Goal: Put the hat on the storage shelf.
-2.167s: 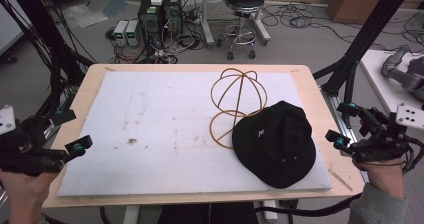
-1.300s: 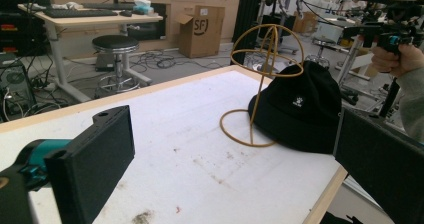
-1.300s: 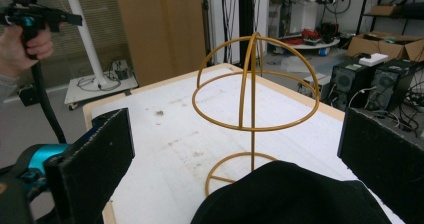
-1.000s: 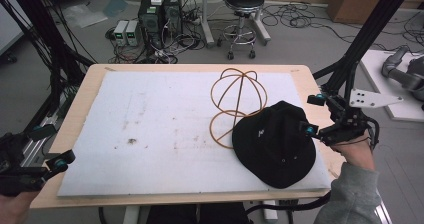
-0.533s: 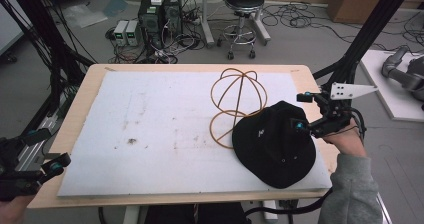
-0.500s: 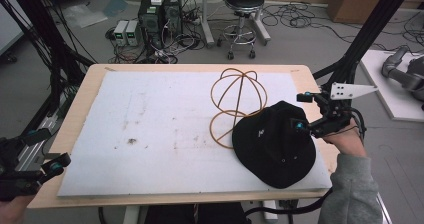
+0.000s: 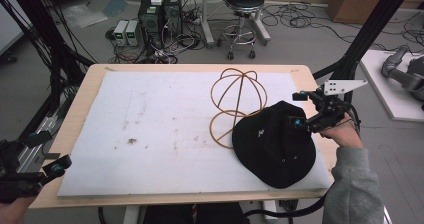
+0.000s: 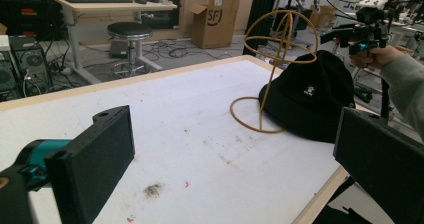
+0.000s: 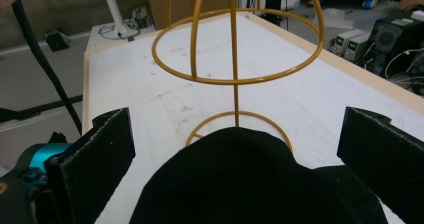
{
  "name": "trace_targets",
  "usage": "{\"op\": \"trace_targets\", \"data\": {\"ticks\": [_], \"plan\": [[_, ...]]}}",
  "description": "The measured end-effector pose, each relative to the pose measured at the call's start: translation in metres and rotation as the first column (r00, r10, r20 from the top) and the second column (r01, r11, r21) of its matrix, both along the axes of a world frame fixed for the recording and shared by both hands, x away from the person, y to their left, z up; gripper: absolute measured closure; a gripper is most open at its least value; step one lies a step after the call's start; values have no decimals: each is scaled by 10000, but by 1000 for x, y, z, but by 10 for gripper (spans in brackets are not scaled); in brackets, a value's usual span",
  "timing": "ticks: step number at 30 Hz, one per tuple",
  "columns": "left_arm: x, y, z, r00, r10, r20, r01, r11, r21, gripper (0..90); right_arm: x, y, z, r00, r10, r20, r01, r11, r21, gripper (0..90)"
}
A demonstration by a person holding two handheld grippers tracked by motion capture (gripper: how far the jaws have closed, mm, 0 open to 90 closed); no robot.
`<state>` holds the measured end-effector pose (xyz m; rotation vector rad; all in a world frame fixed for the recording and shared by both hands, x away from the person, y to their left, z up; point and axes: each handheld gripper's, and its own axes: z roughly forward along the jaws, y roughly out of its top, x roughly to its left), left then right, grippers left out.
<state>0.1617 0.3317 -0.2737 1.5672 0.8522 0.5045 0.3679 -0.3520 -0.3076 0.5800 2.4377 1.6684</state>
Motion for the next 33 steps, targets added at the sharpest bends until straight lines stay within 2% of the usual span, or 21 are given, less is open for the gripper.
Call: {"op": "trace_targets", "data": {"ticks": [8,15,23,25,29,33], "plan": [[-1,2,-1,10000,27,-33,-27,10000,-13,33,10,5,-9,9994,-167,-301,151,9985,-517,40],[0,2,-2,10000,33,-31,-33,10000,-8,33,15,2,-23,9984,-398,-408,381,9984,-421,71],[2,-1,-4,10000,35,-79,-35,10000,76,34,11,-7,-30,9982,-590,61,591,9980,-220,298],[2,-1,-4,10000,29,-85,-29,10000,79,33,10,-9,-32,9986,-535,28,536,9983,-213,361],[2,-1,-4,9999,40,-101,-39,10000,76,33,8,-9,-35,9977,-572,358,594,9962,-638,514],[3,-1,-5,9999,52,-129,-51,10000,72,33,5,-9,-34,9970,-368,683,419,9963,-749,671]]}}
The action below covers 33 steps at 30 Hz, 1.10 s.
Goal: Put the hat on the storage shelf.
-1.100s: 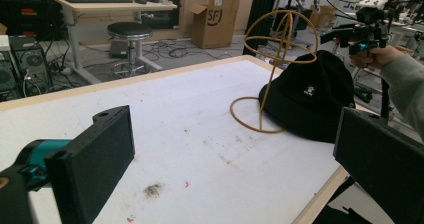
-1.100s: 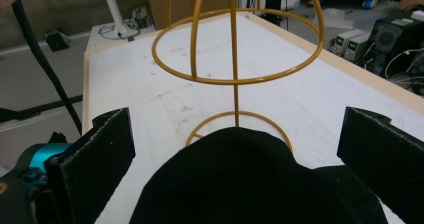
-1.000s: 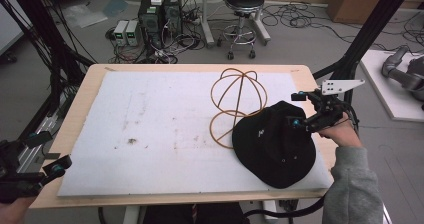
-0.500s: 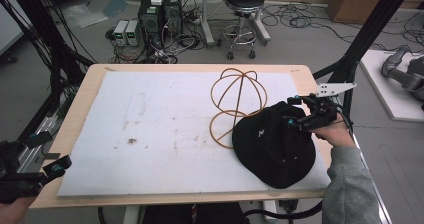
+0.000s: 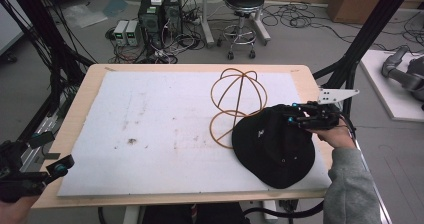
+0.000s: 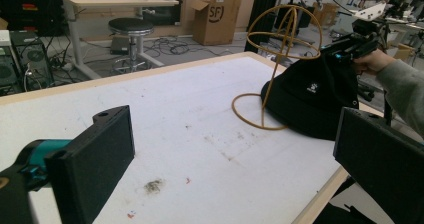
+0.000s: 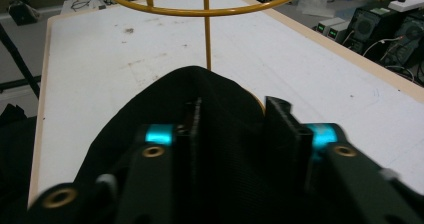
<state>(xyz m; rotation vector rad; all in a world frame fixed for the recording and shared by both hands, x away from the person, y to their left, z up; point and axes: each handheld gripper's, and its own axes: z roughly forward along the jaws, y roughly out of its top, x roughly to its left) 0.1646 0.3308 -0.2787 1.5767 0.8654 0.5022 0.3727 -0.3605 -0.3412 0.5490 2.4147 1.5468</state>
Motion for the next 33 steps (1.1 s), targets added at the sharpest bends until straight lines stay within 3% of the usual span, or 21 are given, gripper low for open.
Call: {"op": "trace_targets", "data": {"ticks": [5,12,17,22,33], "plan": [[0,-1,0,10000,-4,-3,4,10000,16,34,-2,0,0,9999,68,85,-66,9998,-193,793],[-2,-1,1,10000,-28,91,29,10000,-89,34,-9,-4,9,9991,407,112,-407,9991,65,802],[-2,0,2,10000,-47,77,48,9999,-146,34,-17,-12,27,9987,446,245,-449,9989,144,804],[0,-1,2,9999,-111,94,113,9998,-185,34,-29,-21,50,9988,315,379,-305,9992,-259,804],[11,-8,3,9992,-383,81,385,9989,-269,34,-54,-39,95,9974,-102,709,128,9992,-369,804]]}}
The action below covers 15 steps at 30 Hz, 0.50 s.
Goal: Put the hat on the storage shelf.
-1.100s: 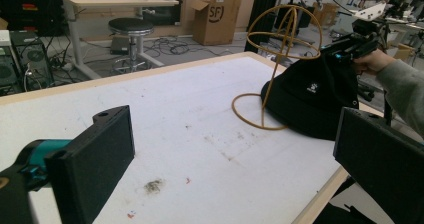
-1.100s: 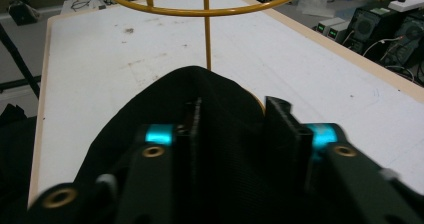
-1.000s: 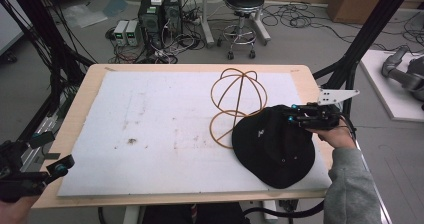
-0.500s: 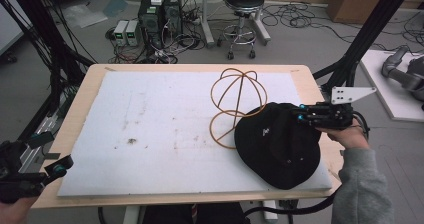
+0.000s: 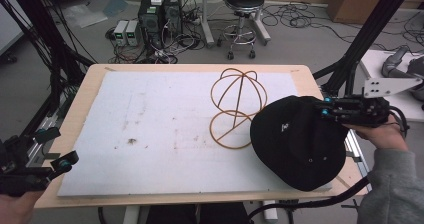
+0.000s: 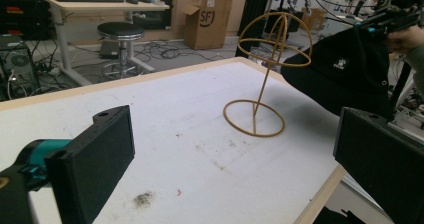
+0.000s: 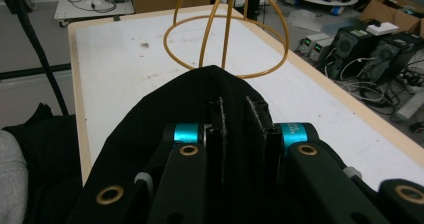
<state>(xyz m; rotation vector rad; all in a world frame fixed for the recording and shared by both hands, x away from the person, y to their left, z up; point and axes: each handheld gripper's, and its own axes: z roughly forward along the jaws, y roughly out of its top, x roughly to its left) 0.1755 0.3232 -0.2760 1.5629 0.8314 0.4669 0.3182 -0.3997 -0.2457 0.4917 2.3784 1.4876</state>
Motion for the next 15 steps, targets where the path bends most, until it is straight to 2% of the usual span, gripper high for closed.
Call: {"op": "trace_targets", "data": {"ticks": [13,15], "plan": [[11,-8,2,9991,-411,78,412,9991,-30,34,-19,-1,69,9984,-307,473,341,9967,-731,804],[11,-9,2,9991,-423,48,424,9990,-104,34,-21,0,77,9984,-287,489,319,9973,-658,804]]}}
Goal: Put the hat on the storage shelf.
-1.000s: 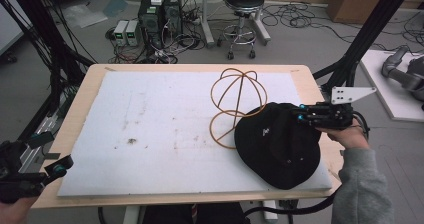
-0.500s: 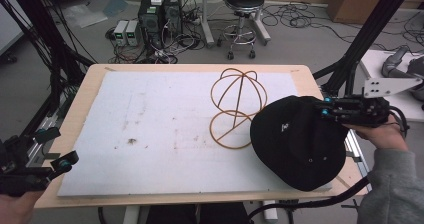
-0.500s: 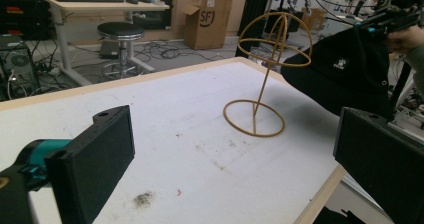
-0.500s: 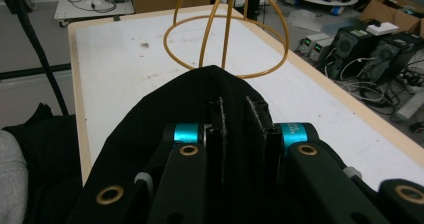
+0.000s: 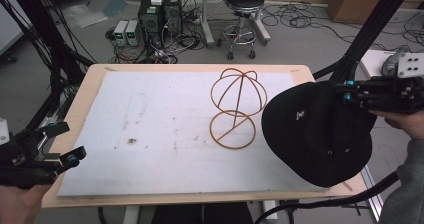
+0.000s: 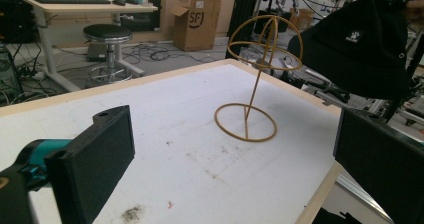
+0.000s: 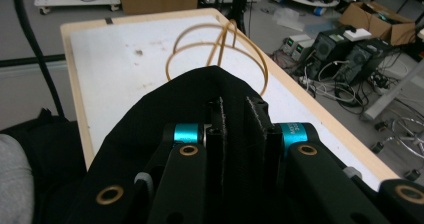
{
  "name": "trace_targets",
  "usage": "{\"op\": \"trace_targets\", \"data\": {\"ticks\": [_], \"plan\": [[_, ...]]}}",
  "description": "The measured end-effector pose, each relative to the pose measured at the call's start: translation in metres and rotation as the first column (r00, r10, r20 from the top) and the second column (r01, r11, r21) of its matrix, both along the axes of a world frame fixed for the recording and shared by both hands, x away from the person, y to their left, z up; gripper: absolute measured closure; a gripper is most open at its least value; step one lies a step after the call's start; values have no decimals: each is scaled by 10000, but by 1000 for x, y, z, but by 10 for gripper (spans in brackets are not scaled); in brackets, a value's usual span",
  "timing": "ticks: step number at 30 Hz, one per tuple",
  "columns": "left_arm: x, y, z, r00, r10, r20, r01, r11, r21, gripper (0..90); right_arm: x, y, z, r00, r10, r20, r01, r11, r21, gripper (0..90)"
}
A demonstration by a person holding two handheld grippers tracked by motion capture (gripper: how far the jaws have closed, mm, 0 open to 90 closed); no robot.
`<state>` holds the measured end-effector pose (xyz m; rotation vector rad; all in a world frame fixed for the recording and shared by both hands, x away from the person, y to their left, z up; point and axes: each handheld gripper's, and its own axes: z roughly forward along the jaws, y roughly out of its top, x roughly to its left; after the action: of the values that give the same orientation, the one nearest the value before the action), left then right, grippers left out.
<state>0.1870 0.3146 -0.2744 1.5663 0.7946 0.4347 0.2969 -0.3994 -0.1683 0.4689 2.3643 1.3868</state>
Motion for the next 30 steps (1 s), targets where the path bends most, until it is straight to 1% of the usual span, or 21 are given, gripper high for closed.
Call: {"op": "trace_targets", "data": {"ticks": [1,2,3,7,9,11,13,15,19,21,22,24,26,28,29,30], "plan": [[0,0,0,10000,-2,9,2,10000,20,34,0,1,6,10000,22,24,-22,10000,-5,804],[-1,0,0,10000,-12,9,12,10000,46,34,-1,1,8,10000,32,14,-32,10000,-11,804],[-2,0,1,10000,-12,35,12,10000,43,34,-1,2,15,10000,29,91,-30,10000,31,804],[-8,1,0,10000,28,31,-29,9999,105,34,-2,7,33,9991,53,426,-61,9998,189,804],[-10,1,-1,10000,84,3,-84,9999,123,34,0,10,40,9983,208,537,-225,9992,316,804],[-13,3,-1,9999,136,-37,-136,9998,170,34,3,15,45,9976,346,593,-366,9988,334,804],[-17,4,-2,9999,132,-59,-131,9999,105,34,6,20,48,9964,406,751,-431,9986,319,804],[-21,3,-2,9998,198,-88,-195,9995,232,34,12,27,51,9941,557,927,-588,9978,304,804],[-30,4,-2,9996,281,-92,-278,9991,325,34,23,39,55,9902,830,1128,-896,9945,551,804],[-35,5,-1,9994,339,-79,-336,9989,314,34,29,48,56,9888,968,1132,-1038,9929,576,804],[-37,7,-1,9993,381,-44,-379,9986,358,34,32,53,57,9888,1049,1063,-1113,9922,561,803],[-43,9,-1,9988,485,-23,-484,9982,354,34,39,64,57,9873,1201,1043,-1254,9910,459,803],[-48,12,-1,9982,600,-17,-599,9976,334,34,45,75,57,9852,1344,1068,-1394,9894,414,803],[-52,16,-1,9973,733,-53,-730,9968,337,34,52,87,56,9839,1497,979,-1544,9871,426,803],[-55,17,-1,9968,793,-46,-791,9963,326,34,56,92,55,9822,1553,1059,-1604,9862,413,803],[-57,19,-1,9964,847,-42,-845,9959,337,34,59,98,54,9818,1598,1023,-1646,9855,402,803]]}}
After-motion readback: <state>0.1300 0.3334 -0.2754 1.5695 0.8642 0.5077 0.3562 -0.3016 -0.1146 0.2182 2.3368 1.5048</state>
